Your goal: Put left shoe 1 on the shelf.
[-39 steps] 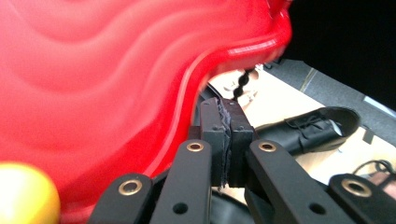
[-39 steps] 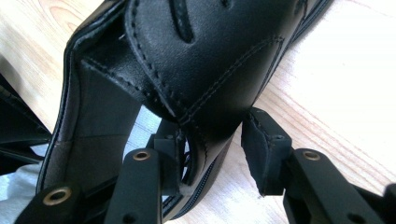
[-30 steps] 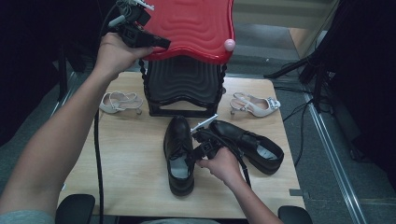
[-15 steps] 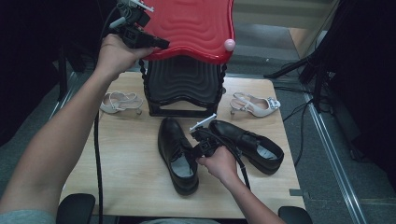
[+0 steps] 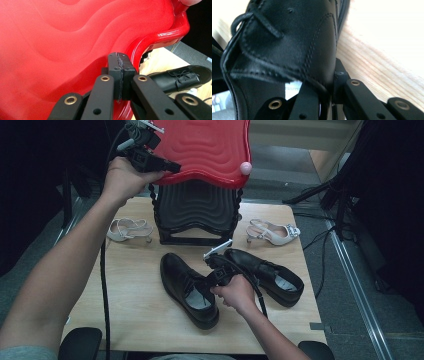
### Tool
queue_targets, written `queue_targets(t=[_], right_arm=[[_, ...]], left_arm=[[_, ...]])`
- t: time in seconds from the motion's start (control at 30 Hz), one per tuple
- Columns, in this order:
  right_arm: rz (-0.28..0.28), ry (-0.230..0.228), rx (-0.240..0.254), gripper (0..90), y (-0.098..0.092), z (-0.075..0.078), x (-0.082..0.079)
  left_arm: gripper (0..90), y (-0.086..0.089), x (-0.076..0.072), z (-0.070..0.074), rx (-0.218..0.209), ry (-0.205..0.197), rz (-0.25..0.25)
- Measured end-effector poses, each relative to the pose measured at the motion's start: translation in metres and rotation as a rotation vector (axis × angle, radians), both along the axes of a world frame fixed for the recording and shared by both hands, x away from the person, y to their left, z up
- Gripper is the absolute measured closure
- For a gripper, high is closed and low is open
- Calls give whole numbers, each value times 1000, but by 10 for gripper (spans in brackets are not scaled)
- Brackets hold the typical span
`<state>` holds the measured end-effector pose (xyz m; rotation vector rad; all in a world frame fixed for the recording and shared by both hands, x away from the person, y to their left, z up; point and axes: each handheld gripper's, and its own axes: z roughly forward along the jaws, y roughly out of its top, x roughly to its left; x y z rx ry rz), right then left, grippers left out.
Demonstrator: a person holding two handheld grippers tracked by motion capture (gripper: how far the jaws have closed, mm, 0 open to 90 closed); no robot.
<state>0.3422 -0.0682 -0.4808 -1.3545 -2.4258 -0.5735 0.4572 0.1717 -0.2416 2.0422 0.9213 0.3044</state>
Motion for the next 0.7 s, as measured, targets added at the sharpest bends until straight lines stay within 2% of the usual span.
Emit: queue_targets(t=[0.2, 0.27, 0.37, 0.5, 0.63, 0.7], right_arm=[[-69, -36, 77, 874, -16, 20, 3], [-79, -45, 90, 874, -20, 29, 4], [-106, -84, 90, 874, -26, 45, 3], [-132, -108, 138, 874, -38, 64, 7], [-172, -144, 167, 875, -40, 81, 16], [-188, -159, 169, 875, -38, 84, 21]], left_arm=[[900, 0, 0, 0, 2, 2, 1], [900, 0, 0, 0, 3, 2, 1], [900, 0, 0, 1, 6, 4, 1], [900, 0, 0, 1, 10, 11, 5], [900, -1, 0, 1, 12, 14, 8], [900, -1, 0, 1, 12, 13, 8]])
